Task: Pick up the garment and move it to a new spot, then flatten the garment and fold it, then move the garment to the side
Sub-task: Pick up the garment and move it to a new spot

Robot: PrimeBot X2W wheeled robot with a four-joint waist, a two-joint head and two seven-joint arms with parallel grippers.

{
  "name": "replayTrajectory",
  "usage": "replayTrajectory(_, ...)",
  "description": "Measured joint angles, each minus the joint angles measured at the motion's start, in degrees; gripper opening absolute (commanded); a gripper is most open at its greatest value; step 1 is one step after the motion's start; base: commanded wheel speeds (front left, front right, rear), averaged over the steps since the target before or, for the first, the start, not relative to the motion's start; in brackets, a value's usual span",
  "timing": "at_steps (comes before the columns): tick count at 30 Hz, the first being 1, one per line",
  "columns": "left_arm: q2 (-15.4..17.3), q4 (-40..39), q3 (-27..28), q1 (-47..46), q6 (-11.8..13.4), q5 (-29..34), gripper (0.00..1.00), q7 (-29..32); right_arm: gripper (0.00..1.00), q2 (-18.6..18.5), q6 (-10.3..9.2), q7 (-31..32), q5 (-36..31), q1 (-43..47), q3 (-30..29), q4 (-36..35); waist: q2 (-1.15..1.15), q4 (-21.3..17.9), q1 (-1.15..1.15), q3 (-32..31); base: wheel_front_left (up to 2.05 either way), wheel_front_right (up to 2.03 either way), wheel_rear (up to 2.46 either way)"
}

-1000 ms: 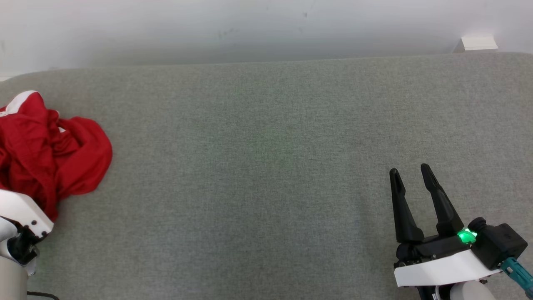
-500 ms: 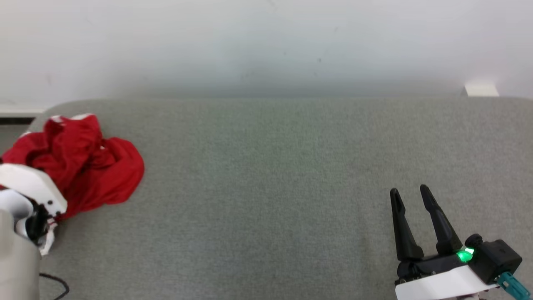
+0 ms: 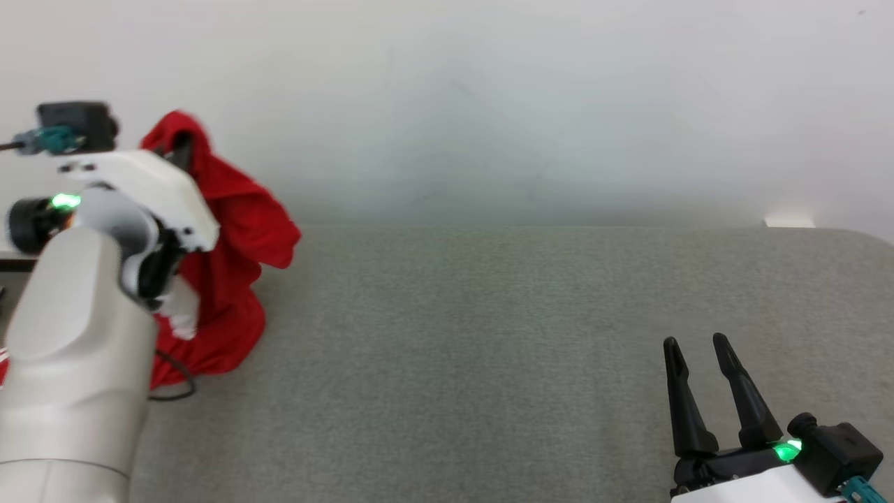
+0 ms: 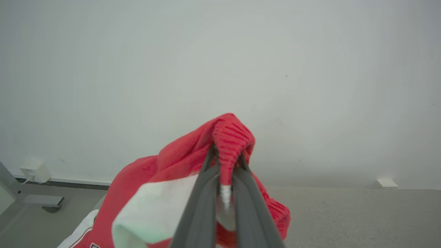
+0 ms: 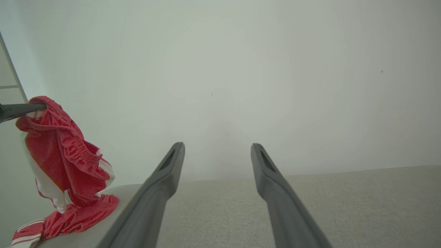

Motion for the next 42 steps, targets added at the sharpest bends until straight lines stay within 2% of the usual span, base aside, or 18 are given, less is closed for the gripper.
replayTrajectory(5, -2.41, -11.37, -5.02, 1.23, -0.08, -6.36, 0.0, 3.44, 1.0, 0.0, 0.0, 0.0, -0.13, 0.69, -1.05, -0.37, 0.0, -2.63, 0.0, -0.45, 0.0, 0.0, 0.0)
replayTrajectory(9, -4.33, -19.44, -6.37, 5.85, -0.08, -10.43, 0.0, 6.47, 1.0, 0.01, 0.0, 0.0, -0.63, 0.84, -1.68, -0.35, 0.0, -5.28, 0.0, -0.52, 0.0, 0.0, 0.0)
replayTrajectory(14, -9.27, -27.0, -9.17, 14.21, 0.3, -12.77, 0.0, 8.16, 1.0, 0.01, 0.0, 0.0, -0.91, 0.9, -1.94, -0.09, 0.0, -8.89, 0.0, -0.18, 0.0, 0.0, 0.0)
replayTrajectory(18, -12.35, -28.0, -13.44, 21.76, 1.29, -12.65, 0.0, 6.6, 1.0, -0.01, 0.0, 0.0, -1.21, 0.86, -1.65, 0.32, 0.0, -11.53, 0.0, 0.43, 0.0, 0.0, 0.0)
replayTrajectory(23, -14.18, -21.19, -19.28, 27.58, 1.3, -11.37, 0.0, 1.13, 1.0, 0.0, 0.0, 0.0, -1.24, 0.21, -0.36, 0.98, 0.0, -14.13, 0.0, 1.43, 0.0, 0.0, 0.0)
replayTrajectory(24, -14.46, -19.98, -20.34, 28.25, 1.18, -12.35, 0.14, -0.3, 1.0, 0.02, 0.0, 0.0, -1.35, -0.03, -0.14, 1.15, 0.0, -14.54, 0.0, 1.59, 0.0, 0.0, 0.0)
replayTrajectory(25, -14.58, -18.79, -21.42, 28.68, 0.77, -14.01, 0.68, -1.03, 1.0, 0.01, 0.0, 0.0, -1.45, -0.21, 0.02, 1.32, 0.0, -14.9, 0.0, 1.75, 0.0, 0.0, 0.0)
replayTrajectory(26, -14.58, -17.86, -23.09, 28.88, 0.69, -14.25, 1.0, -1.86, 1.0, 0.01, 0.0, 0.0, -1.6, -0.25, 0.14, 1.53, 0.0, -15.18, 0.0, 1.9, 0.0, 0.0, 0.0)
replayTrajectory(29, -14.72, -17.7, -27.38, 28.76, 0.26, -18.01, 1.0, -5.92, 1.0, 0.0, 0.0, 0.0, -1.82, -0.25, 0.1, 2.0, 0.0, -15.38, 0.0, 2.05, 0.0, 0.0, 0.0)
replayTrajectory(33, -14.8, -16.77, -30.99, 27.16, 0.59, -19.05, 1.0, -10.31, 1.0, -0.01, 0.0, 0.0, -2.38, -0.17, -0.18, 2.36, 0.0, -14.1, 0.0, 1.89, 0.0, 0.0, 0.0)
replayTrajectory(38, -14.77, -17.29, -32.47, 25.14, 0.94, -18.86, 1.0, -12.65, 1.0, -0.01, 0.0, 0.0, -2.79, 0.04, -0.97, 2.09, 0.0, -11.51, 0.0, 1.28, 0.0, 0.0, 0.0)
replayTrajectory(42, -13.18, -21.01, -30.82, 24.26, 2.71, -18.26, 1.0, -14.55, 1.0, -0.01, 0.0, 0.0, -3.24, 0.34, -2.02, 1.56, 0.0, -8.94, 0.0, 0.76, 0.0, 0.0, 0.0)
